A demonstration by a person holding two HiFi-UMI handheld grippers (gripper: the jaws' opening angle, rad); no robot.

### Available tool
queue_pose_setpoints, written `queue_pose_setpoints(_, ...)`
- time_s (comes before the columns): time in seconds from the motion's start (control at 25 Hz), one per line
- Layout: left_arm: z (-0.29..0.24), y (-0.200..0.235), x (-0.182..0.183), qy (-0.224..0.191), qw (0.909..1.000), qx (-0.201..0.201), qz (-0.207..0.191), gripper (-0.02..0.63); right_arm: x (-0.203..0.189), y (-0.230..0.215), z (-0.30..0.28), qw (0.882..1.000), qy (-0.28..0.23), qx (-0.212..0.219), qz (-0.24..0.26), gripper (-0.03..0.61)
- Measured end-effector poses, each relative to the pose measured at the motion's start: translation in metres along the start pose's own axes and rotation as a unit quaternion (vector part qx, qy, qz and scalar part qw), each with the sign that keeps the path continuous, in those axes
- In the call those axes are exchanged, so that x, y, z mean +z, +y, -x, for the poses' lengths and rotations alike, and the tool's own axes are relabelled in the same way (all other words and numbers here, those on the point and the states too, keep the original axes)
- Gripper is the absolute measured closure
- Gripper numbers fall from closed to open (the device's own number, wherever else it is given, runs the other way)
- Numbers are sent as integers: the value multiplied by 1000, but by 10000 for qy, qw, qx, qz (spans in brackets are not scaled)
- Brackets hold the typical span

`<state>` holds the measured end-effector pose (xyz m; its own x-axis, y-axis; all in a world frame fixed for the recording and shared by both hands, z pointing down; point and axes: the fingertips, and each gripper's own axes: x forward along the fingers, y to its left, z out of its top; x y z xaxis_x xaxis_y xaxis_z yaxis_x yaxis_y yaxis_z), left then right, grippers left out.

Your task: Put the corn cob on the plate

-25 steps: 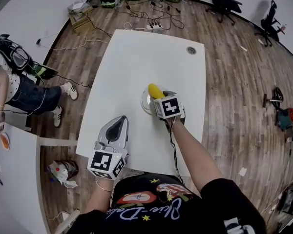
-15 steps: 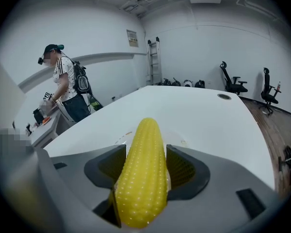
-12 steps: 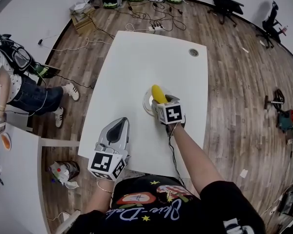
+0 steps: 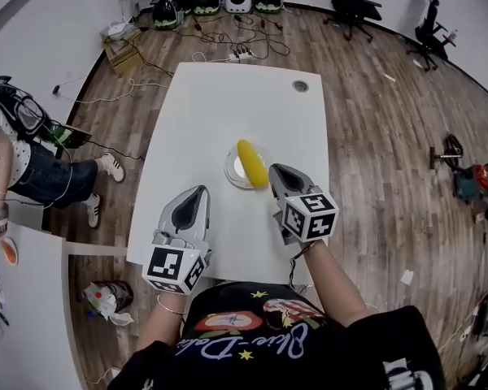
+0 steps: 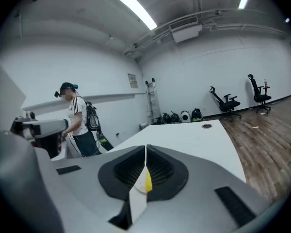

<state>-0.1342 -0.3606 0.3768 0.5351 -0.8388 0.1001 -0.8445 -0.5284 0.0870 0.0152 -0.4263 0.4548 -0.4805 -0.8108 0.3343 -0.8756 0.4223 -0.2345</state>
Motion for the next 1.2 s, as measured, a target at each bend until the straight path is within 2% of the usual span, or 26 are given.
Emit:
queue_pose_setpoints(0.12, 3, -12, 1, -37, 9996, -274, 66, 627, -7, 11, 45, 9999, -111, -1, -72, 563)
queue_pose_setpoints(0.32, 2, -22, -1, 34, 9989, -456, -48, 627, -4, 25, 85, 9993, -354, -142, 3, 565)
queue_pose_setpoints(0.52, 3, -28, 5, -91, 9986, -514, -85, 627, 8, 32, 88, 9983, -475, -133, 304, 565)
queue_pose_setpoints(0.72, 8, -28, 3, -34, 9987, -497, -91, 627, 7, 30, 87, 9992, -315, -225, 51, 565)
queue_pose_setpoints(1.2, 11, -17, 5, -19, 9993, -375, -65, 627, 13, 31, 81, 9991, -325, -253, 19, 565)
